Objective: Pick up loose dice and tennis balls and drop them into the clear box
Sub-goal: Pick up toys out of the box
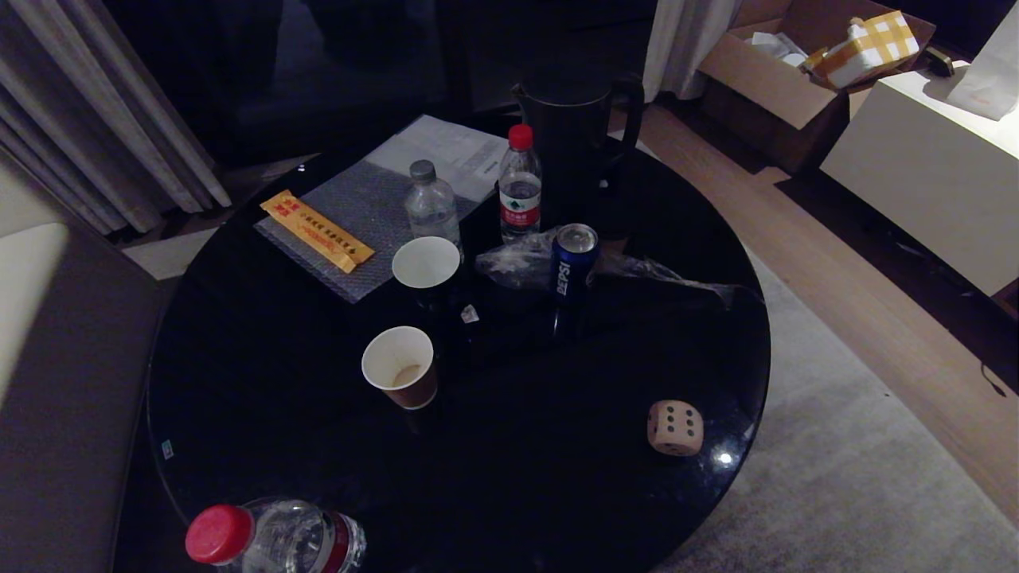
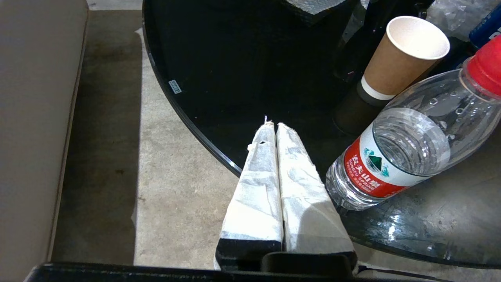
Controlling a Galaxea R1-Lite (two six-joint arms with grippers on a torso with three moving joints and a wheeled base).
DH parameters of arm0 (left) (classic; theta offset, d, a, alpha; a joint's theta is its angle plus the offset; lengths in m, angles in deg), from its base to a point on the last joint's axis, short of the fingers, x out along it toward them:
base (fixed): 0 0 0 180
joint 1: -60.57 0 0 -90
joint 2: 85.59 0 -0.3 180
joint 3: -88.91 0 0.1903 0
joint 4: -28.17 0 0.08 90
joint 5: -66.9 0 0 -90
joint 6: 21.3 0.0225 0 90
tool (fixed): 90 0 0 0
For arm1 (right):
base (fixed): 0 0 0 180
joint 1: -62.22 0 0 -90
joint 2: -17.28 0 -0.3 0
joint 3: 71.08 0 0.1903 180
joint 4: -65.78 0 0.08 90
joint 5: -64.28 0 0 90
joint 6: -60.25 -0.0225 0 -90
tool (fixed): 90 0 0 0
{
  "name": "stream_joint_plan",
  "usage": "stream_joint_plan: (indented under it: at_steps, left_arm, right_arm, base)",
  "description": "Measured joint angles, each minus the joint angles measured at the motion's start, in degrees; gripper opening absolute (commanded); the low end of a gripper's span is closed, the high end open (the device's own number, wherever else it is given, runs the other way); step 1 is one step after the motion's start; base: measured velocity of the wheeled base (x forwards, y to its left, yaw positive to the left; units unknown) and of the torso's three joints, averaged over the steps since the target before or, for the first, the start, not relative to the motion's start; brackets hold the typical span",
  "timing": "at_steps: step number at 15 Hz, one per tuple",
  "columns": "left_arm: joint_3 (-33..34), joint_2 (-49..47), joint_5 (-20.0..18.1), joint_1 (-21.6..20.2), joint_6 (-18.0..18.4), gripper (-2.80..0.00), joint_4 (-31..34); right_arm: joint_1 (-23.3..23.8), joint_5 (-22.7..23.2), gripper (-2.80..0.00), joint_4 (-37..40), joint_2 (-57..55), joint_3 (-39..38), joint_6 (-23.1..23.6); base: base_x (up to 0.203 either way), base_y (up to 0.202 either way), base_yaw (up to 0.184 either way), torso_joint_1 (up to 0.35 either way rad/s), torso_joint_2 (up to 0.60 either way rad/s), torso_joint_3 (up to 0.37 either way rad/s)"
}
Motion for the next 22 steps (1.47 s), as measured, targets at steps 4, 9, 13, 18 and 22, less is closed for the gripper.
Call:
stream_joint_plan:
  at_steps: [4,9,13,18,22]
  left_arm:
    - [0.0,0.0,0.0,0.0,0.03,-2.8,0.01]
    - [0.0,0.0,-0.02,0.0,0.07,-2.8,0.0]
    - [0.0,0.0,-0.02,0.0,0.03,-2.8,0.0]
    - [0.0,0.0,-0.01,0.0,0.03,-2.8,0.0]
    - [0.0,0.0,-0.02,0.0,0.04,-2.8,0.0]
  right_arm:
    - [-0.18,6.93,-2.8,-2.46,-17.46,3.32,-2.48]
    - [-8.99,7.62,-2.8,-13.42,-37.44,8.47,-12.43]
    - [-16.69,5.26,0.0,-17.04,-47.41,12.48,-13.95]
    - [-20.52,-1.33,0.0,-17.13,-57.04,15.87,-9.97]
    - [-23.59,-3.63,0.0,-17.09,-61.78,20.61,-9.42]
  base:
    - [0.0,0.0,0.0,0.0,0.0,0.0]
    - [0.0,0.0,0.0,0.0,0.0,0.0]
    - [0.0,0.0,0.0,0.0,0.0,0.0]
    - [0.0,0.0,0.0,0.0,0.0,0.0]
    - [0.0,0.0,0.0,0.0,0.0,0.0]
